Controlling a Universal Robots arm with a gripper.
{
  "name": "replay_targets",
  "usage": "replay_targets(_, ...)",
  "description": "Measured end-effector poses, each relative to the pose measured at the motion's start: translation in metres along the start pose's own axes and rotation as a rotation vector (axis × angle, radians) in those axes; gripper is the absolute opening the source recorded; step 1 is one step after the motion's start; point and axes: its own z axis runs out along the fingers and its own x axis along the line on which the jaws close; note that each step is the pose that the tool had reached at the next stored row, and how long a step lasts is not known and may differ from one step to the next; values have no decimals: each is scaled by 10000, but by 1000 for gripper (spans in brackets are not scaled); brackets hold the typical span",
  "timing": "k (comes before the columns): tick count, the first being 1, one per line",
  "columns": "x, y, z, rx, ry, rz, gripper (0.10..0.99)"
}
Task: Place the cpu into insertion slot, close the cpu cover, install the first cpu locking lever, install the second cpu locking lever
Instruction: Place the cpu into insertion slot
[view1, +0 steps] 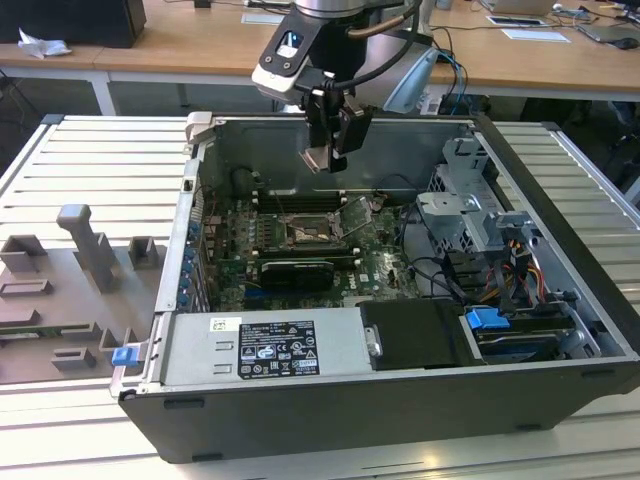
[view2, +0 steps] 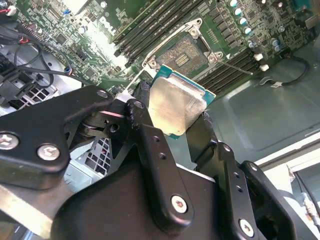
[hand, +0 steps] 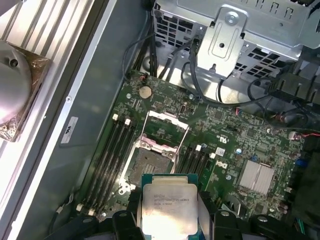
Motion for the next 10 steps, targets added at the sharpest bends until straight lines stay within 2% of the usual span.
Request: replay_targets(10, -1, -2, 25, -8, -39, 455, 537)
